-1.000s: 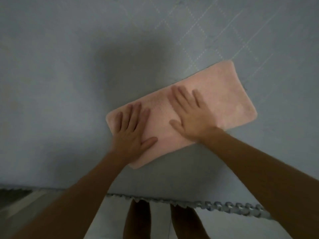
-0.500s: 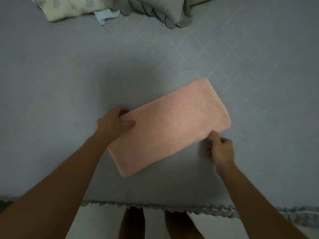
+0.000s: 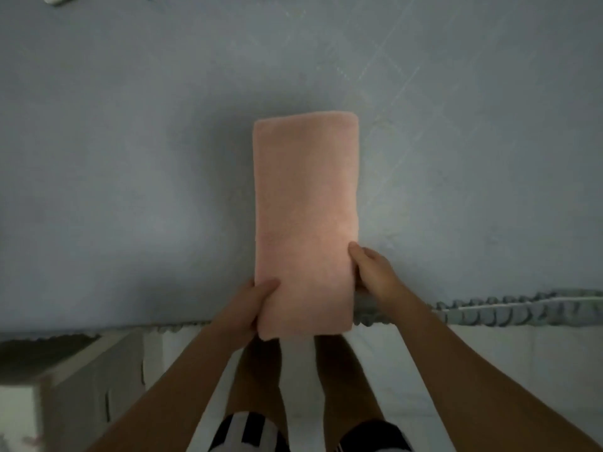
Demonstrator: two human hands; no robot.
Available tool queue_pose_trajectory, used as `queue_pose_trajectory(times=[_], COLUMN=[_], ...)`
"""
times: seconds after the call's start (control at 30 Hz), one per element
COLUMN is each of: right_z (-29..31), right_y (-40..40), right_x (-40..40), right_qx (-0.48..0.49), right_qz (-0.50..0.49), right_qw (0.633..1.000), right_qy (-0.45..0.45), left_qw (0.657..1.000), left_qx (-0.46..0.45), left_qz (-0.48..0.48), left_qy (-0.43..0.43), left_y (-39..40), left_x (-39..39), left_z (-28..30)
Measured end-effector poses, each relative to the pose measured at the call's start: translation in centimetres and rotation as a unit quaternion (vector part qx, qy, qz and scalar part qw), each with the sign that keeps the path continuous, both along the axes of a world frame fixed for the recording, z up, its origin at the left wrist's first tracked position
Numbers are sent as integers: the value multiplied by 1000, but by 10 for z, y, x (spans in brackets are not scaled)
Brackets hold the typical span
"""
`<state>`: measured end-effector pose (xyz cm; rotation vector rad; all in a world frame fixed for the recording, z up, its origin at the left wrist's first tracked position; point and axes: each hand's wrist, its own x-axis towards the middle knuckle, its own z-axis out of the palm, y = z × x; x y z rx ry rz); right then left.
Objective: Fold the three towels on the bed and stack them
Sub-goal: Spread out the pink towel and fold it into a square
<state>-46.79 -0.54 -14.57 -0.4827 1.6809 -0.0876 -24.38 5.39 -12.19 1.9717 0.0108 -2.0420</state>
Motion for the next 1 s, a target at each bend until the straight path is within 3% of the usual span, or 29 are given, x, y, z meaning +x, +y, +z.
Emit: queue_pose_trajectory(times=[0.07,0.17,0.33,0.47,0.57,0.63,0.7,0.9,1.0], right_z=[17,43,91,101,83,56,33,18,19], right_y=[33,59,33,-39,-99,-123,-127,-108,-110], right_x=[-20,-44,-53,-33,-8,2,4,-4,-2], right_qx=[98,117,134,69,-25,-116,-165,-361,-378], right_qz=[20,-52,-111,-116,-89,24,158,206,259], right_qw=[991,975,958,968,990,993,966,904,885], right_qy=[-90,-183,-226,-211,-106,30,120,105,83], left_qw=[999,995,986,999,975,955,955,888,872], left_qx=[26,85,126,-4,-126,-164,-176,-304,-308], left_qz=[22,1,-44,-42,-79,-73,-54,-151,-190], left_qy=[12,44,97,25,-165,-235,-232,-310,-329], left_y=[4,-1,-25,-72,-107,-123,-129,-116,-121], left_x=[-12,-12,10,19,13,8,4,-7,-5], left_z=[17,43,73,72,44,22,2,-12,-11])
